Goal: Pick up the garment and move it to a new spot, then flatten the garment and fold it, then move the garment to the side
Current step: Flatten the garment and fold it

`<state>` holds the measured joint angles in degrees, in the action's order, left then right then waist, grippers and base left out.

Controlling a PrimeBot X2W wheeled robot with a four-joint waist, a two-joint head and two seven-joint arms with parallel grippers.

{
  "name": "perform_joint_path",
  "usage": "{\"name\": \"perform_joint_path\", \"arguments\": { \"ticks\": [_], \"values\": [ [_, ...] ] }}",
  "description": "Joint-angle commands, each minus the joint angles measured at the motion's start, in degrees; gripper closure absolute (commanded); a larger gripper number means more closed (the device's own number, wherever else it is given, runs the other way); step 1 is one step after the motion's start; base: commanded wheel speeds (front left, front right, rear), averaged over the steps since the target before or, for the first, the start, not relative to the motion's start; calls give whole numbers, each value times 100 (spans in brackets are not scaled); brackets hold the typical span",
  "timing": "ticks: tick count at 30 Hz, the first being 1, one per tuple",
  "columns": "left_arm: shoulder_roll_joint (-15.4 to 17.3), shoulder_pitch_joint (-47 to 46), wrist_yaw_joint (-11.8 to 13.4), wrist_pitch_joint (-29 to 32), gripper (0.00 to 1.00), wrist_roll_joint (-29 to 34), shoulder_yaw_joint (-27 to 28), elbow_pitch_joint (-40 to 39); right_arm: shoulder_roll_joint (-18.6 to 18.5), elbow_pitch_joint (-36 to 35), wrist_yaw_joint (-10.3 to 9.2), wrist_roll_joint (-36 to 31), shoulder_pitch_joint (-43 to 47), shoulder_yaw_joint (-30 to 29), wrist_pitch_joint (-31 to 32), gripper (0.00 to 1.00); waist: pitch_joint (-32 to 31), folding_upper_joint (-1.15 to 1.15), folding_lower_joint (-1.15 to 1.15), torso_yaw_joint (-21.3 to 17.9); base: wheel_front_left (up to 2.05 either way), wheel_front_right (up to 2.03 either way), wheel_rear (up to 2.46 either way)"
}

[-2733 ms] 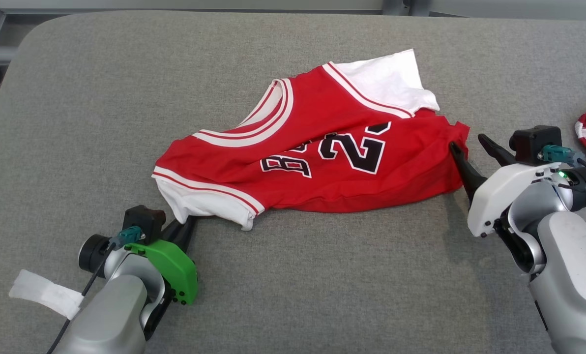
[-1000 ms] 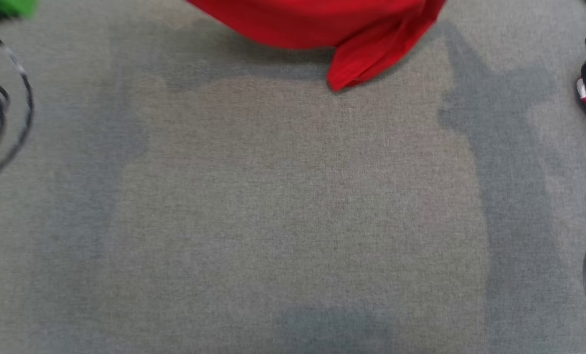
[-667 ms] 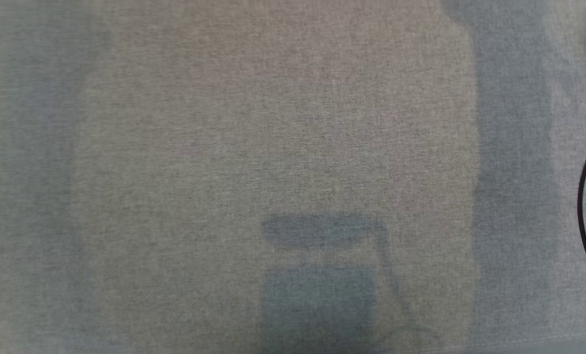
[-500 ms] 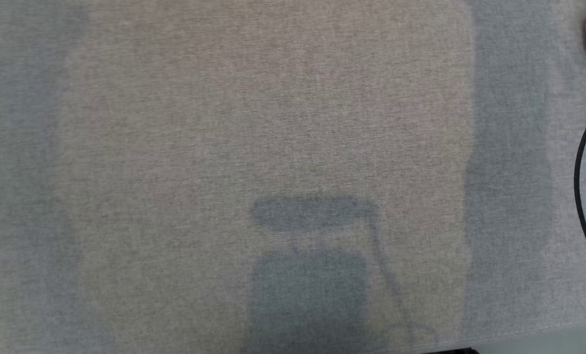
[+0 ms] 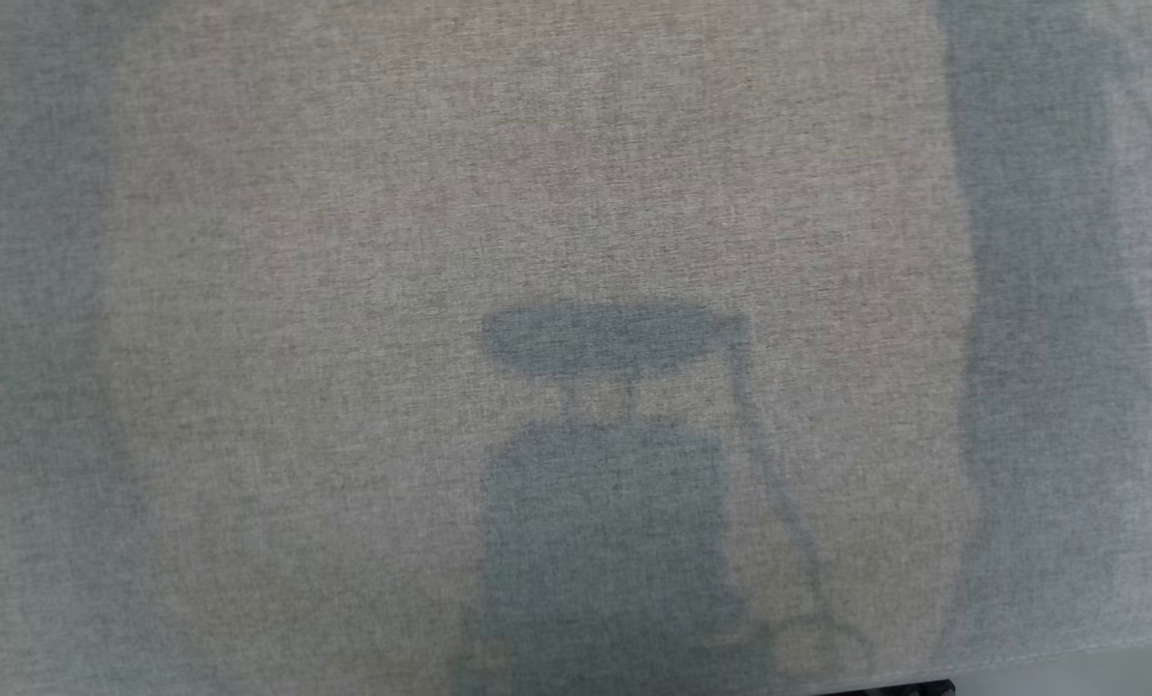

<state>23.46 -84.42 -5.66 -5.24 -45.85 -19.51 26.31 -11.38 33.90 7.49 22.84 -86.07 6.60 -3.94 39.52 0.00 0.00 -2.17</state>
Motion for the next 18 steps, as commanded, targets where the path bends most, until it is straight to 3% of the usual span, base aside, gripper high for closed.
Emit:
{"name": "perform_joint_path", "arguments": {
  "ticks": [1,6,11,15,16,18],
  "values": [
    [149,330,-48,2,100,-16,-28,-138,-210,-226,-2,300,324,202,148,100,19,0,0,88,0,0,0],
    [333,1227,-78,92,100,-276,-16,-470,-697,-812,-4,875,1215,509,677,100,-171,0,0,202,0,0,0],
    [675,2642,79,398,100,-553,-37,-1134,-1262,-1741,-2,1420,2638,304,1689,100,-699,0,0,269,0,0,0],
    [1054,4010,554,715,100,-661,-40,-1762,-1526,-2554,-4,1582,3983,-36,2596,100,-1164,0,0,298,0,0,0],
    [1205,4753,864,796,100,-743,25,-2062,-1536,-2885,-6,1507,4640,-225,2909,100,-1371,0,0,303,0,0,0],
    [1355,5517,1187,847,100,-828,77,-2382,-1438,-3200,-6,1397,5270,-406,3160,100,-1556,0,0,317,0,0,0]
  ]
}}
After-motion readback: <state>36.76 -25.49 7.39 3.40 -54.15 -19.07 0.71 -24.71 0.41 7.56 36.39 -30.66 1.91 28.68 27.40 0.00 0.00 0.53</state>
